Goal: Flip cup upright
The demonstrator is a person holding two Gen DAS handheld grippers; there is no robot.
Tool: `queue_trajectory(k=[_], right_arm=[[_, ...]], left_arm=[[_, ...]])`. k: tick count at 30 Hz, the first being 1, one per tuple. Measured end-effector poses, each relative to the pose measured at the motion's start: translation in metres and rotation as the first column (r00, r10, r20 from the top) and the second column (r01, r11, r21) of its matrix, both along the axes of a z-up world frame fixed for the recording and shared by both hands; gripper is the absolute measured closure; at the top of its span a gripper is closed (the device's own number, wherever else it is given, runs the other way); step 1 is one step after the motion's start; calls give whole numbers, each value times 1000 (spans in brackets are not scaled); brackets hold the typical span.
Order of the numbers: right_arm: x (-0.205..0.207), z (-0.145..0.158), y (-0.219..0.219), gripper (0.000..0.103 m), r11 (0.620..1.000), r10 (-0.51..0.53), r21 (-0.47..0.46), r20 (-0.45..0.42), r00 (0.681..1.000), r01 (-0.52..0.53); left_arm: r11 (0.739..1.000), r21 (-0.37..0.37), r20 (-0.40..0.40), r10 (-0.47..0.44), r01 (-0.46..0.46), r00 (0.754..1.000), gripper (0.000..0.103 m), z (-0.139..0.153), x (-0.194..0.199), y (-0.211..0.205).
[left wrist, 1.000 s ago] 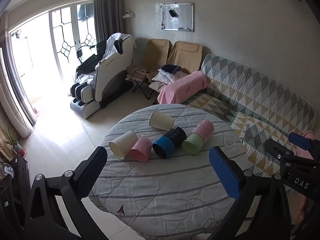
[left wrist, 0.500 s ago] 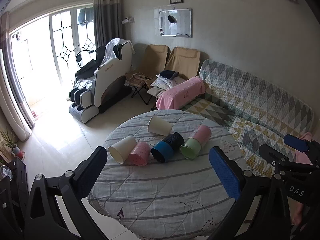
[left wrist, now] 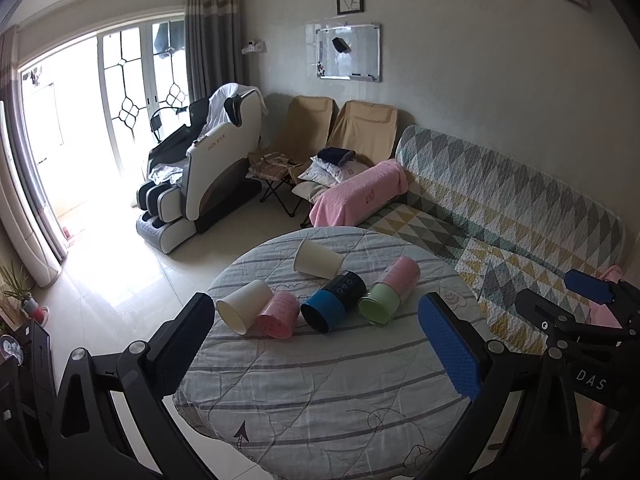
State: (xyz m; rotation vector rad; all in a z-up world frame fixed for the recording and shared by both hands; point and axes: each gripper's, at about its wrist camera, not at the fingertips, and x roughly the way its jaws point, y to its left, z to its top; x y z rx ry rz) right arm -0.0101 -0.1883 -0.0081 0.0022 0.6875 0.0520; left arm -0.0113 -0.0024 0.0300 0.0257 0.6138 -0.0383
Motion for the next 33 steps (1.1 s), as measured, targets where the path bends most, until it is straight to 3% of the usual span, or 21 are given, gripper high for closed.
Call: queue_trajectory(k=[33], right_arm=[[14,-4,-1,20,1000,16,5,-34,999,-16]], left_arm=[[1000,2,-12,3,-3,1000,0,-11,17,5]])
